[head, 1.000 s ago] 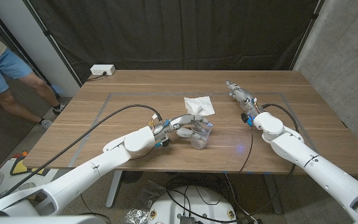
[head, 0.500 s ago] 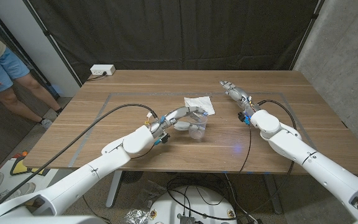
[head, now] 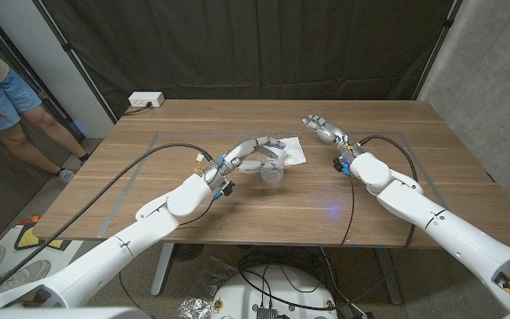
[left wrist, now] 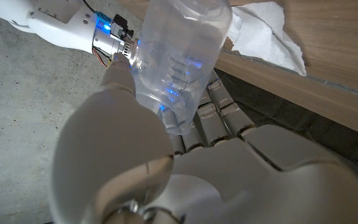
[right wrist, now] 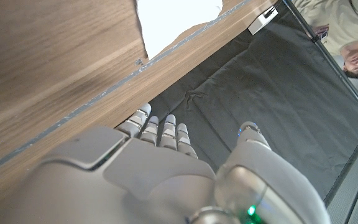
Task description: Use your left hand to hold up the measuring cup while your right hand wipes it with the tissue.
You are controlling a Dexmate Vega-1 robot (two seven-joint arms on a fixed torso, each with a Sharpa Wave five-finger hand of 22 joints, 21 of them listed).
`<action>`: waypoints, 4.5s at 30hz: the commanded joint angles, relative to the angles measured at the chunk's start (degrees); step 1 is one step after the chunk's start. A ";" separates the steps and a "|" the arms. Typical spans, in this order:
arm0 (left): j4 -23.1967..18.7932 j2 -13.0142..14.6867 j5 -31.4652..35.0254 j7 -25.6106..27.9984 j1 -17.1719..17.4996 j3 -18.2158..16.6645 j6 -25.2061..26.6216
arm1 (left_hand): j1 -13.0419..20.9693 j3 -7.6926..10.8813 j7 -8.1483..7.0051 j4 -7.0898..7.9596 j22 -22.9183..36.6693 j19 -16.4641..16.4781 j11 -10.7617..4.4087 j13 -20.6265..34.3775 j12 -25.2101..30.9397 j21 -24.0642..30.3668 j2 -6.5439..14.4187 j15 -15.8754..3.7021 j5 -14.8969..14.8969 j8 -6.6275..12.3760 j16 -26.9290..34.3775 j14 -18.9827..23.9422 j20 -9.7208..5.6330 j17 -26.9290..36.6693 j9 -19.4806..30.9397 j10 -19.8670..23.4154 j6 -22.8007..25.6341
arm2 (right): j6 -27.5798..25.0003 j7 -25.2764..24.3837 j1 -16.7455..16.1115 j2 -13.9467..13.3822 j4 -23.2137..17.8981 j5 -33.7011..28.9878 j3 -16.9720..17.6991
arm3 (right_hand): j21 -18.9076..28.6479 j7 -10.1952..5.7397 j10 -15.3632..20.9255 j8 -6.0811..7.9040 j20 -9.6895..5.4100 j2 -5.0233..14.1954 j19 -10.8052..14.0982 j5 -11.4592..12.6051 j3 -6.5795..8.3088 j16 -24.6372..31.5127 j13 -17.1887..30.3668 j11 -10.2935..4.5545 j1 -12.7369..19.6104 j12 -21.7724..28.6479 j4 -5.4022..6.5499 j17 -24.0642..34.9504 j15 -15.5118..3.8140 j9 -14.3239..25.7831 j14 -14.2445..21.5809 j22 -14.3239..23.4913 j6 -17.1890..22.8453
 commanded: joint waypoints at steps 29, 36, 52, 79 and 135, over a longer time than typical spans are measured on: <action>-5.78 4.20 -7.86 2.71 5.54 -8.85 2.06 | 1.82 0.57 0.38 0.02 0.26 0.34 -0.77 0.58 0.57 1.93 1.26 -9.80 -0.38 1.05 -1.13 5.85 -0.67 0.98 0.70 1.95 0.76 | -7.31 5.90 11.24 1.99 0.97 -22.58 -11.82 | -0.17 0.40 1.15 0.22 -0.51 0.20 2.10 0.58 1.16 0.24 0.26 -0.05 4.03 0.38 -2.53 0.15 -0.76 0.38 1.68 0.06 1.84; -5.76 4.40 -9.06 2.87 6.04 -10.05 1.70 | 1.82 0.57 0.50 0.04 0.26 0.48 -0.91 0.66 0.69 2.30 1.20 -9.80 -0.40 1.37 -1.39 6.23 -0.90 1.12 0.77 2.34 1.24 | -8.74 6.63 12.57 2.71 1.38 -26.73 -13.94 | -0.16 0.45 1.15 0.27 -0.73 0.27 2.54 0.71 1.38 0.22 0.26 -0.19 4.82 0.31 -3.01 0.14 -0.98 0.40 1.95 0.04 2.26; -6.20 4.81 -10.17 3.14 7.04 -12.03 0.94 | 1.86 0.66 0.57 0.10 0.25 0.26 -0.66 0.82 0.62 2.83 1.24 -9.81 -0.41 1.57 -1.92 6.69 -0.79 1.38 0.86 2.32 1.29 | -12.64 9.19 15.00 3.67 2.17 -35.16 -18.06 | 0.00 0.66 1.69 0.42 -1.65 0.42 3.99 1.04 1.77 0.22 0.25 -0.81 6.66 0.33 -3.92 0.13 -1.86 0.46 2.89 0.03 3.65; -7.07 5.29 -10.11 3.62 9.16 -13.82 0.32 | 1.88 0.77 0.61 0.18 0.19 -0.12 -0.82 0.93 0.56 3.72 1.23 -9.84 -0.40 1.90 -2.80 7.24 -1.07 1.83 0.95 2.66 1.39 | -23.24 19.85 17.54 3.52 -0.44 -45.51 -23.49 | 0.42 -1.27 1.80 0.02 -2.13 -2.12 6.44 1.58 -0.13 0.28 0.28 -1.71 6.44 0.12 -3.94 0.23 -2.99 0.54 4.15 0.22 4.49; -2.21 3.03 -10.41 1.78 3.71 -11.26 -0.93 | 1.76 1.00 0.66 0.38 0.02 -0.57 -0.99 1.25 0.39 5.65 1.31 -9.93 -0.41 2.44 -4.11 8.19 -1.47 2.72 0.82 3.24 2.06 | -19.01 11.71 14.47 3.10 1.60 -45.90 -20.13 | 25.17 -5.35 34.46 -0.22 -3.43 4.65 18.95 7.04 -7.76 16.21 4.12 -4.61 19.71 3.49 8.47 10.78 -14.13 1.42 42.13 11.82 32.24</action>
